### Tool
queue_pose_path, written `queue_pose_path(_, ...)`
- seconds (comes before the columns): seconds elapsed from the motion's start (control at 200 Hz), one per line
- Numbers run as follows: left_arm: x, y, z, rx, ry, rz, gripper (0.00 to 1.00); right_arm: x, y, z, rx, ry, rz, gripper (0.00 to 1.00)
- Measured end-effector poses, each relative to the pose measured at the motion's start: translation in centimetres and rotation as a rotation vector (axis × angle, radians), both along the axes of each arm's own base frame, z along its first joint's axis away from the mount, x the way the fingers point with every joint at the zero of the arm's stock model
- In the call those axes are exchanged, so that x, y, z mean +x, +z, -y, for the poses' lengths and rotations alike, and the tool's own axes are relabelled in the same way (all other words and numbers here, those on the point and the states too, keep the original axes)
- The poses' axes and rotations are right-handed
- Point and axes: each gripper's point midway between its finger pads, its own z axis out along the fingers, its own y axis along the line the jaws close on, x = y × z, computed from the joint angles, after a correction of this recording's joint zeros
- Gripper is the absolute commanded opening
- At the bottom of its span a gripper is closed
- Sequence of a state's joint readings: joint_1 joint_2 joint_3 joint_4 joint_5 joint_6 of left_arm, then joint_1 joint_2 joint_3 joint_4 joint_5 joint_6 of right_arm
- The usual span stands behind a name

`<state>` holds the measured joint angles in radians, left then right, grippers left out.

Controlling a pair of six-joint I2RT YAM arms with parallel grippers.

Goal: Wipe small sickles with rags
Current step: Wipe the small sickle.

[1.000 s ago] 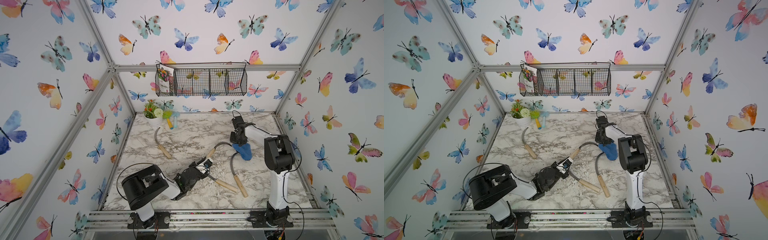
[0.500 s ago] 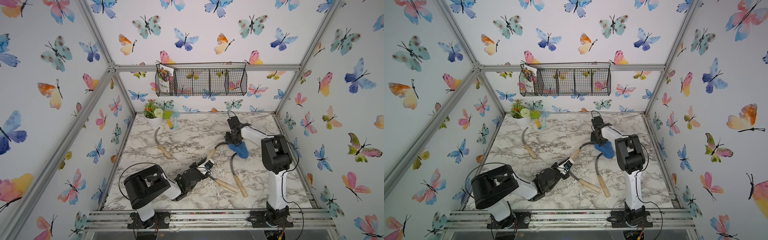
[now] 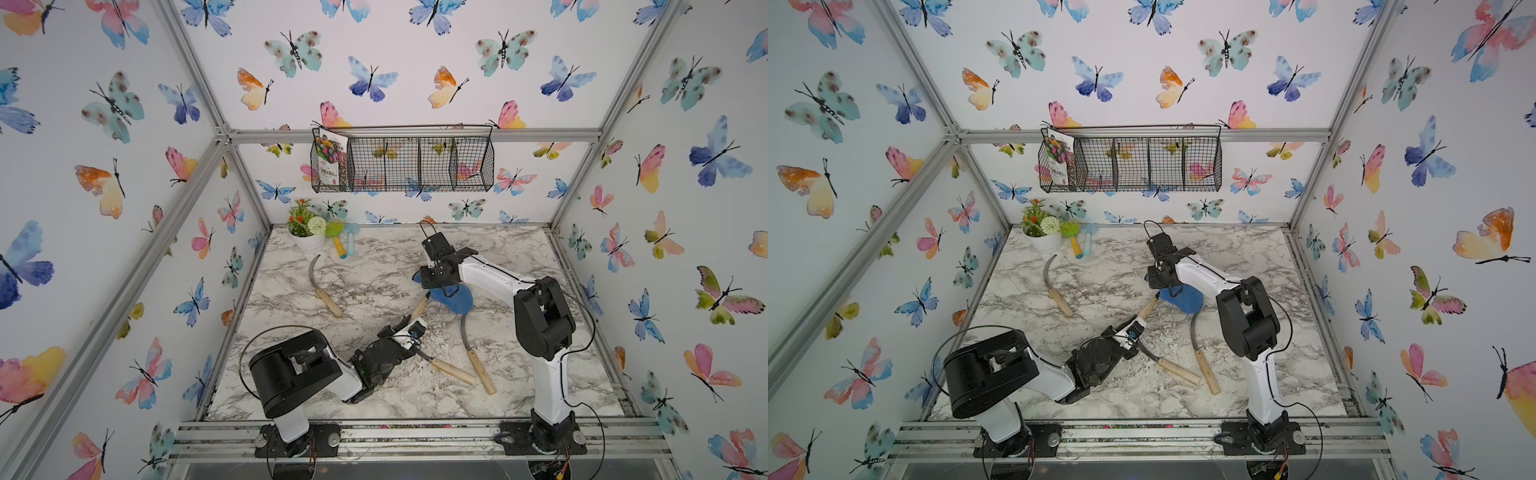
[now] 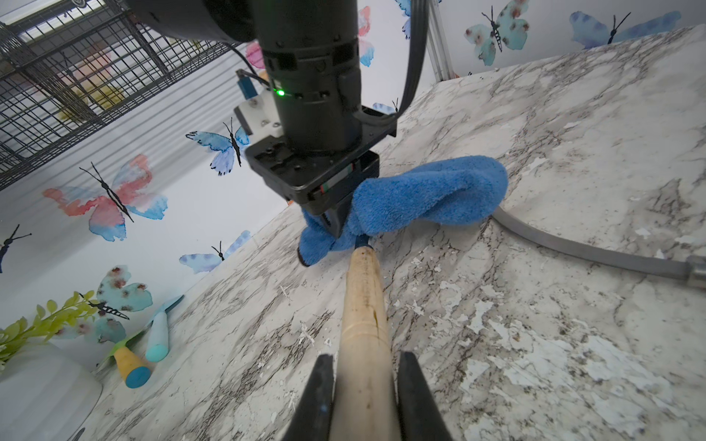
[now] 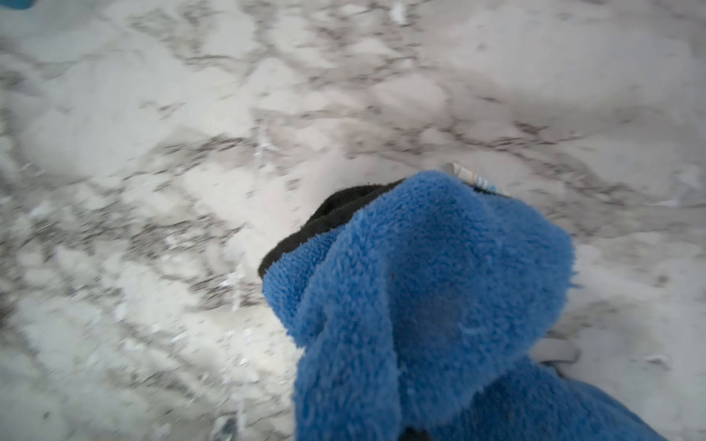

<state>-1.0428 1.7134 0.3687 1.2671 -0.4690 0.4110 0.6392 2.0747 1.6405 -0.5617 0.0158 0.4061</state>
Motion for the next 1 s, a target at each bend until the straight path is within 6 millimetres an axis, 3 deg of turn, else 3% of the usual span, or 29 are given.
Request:
queue_pose_path(0.115, 0.1, -0.2, -0.1, 0.006, 0.006, -0.002, 0.00, -1.5, 0.0, -1.7, 0.013, 0.048, -0.018, 0.02)
queue_pose_path(0.3, 0.0, -0.3, -0.1, 0.007, 0.003, -0.004, 0.00, -1.2, -0.5, -0.2, -0.011, 0.014, -0.027, 0.02)
queue_pose_path(0.486, -0.4, -0.5, 0.4, 0.010, -0.023, -0.013, 0.00, 0.4, -1.7, 3.9, -0.059, -0.099, -0.069, 0.02)
queue_pose_path(0.636, -0.5, -0.5, 0.5, 0.009, -0.033, -0.016, 0.00, 2.9, -3.6, 10.0, -0.098, -0.248, -0.097, 0.02)
queue_pose_path(0.731, -0.6, -0.5, 0.6, 0.008, -0.035, -0.015, 0.00, 3.4, -4.8, 12.4, -0.108, -0.306, -0.123, 0.02)
queue_pose_path(0.821, -0.6, -0.4, 0.6, 0.007, -0.036, -0.014, 0.00, 3.4, -5.2, 13.4, -0.118, -0.332, -0.130, 0.02)
queue_pose_path(1.001, -0.6, -0.3, 0.6, 0.005, -0.036, -0.012, 0.00, 3.3, -5.3, 12.9, -0.112, -0.319, -0.130, 0.02)
